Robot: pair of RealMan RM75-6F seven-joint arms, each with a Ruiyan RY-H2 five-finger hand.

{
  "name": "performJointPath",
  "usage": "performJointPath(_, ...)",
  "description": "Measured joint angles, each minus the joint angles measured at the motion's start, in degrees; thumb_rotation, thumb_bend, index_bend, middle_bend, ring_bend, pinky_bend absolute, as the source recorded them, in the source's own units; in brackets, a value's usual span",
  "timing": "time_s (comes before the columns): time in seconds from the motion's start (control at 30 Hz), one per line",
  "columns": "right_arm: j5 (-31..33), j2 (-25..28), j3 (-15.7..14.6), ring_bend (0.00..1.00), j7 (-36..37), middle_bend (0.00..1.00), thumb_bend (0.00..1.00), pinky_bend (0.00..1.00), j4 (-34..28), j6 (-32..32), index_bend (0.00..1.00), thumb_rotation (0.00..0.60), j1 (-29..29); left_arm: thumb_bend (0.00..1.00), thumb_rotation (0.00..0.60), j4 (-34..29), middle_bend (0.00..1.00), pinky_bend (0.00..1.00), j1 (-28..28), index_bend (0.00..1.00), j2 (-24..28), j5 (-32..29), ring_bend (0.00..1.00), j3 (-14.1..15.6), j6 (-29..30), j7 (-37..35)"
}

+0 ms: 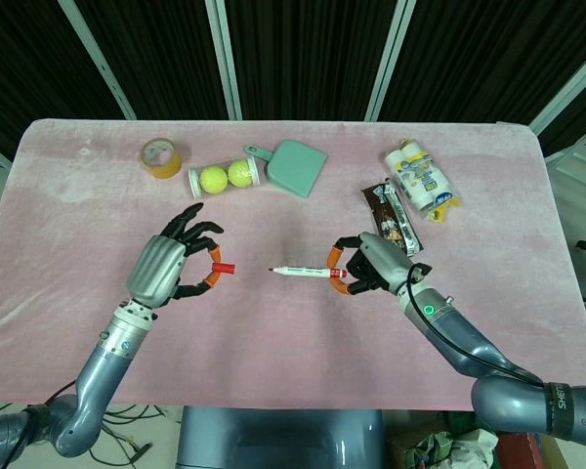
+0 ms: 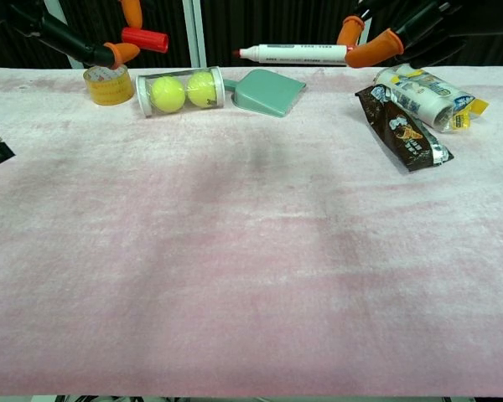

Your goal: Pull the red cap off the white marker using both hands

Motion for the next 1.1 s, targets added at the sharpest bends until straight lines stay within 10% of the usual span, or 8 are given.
performJointPath(0.73,-9.6,-9.6,-5.9,1.00,3.0,1.00,0.41,1.00,9.7,0.9,0.90,0.600,-8.6,0.34,0.600,31.1,0.26,0.12,3.3,0.49,-13.4,-2.8,0.01,4.5,-6.2,-22.2)
performJointPath(0.93,-10.2,-12.8,-6.5,1.00,2.3,1.00,0.41,1.00,12.1,1.9,0.90,0.600,-9.0,0.11,0.600,36.9,0.08,0.01,3.3,0.17,-17.2,-3.2,0.00,5.2,-8.2,-23.6)
performJointPath(1.1,-10.1,-14.7,-6.6,1.00,1.3,1.00,0.40,1.00,13.6,3.2,0.90,0.600,-9.2,0.07,0.600,37.2,0.05,0.00,3.6,0.10,-16.4,-2.7,0.00,5.7,-7.9,-20.5)
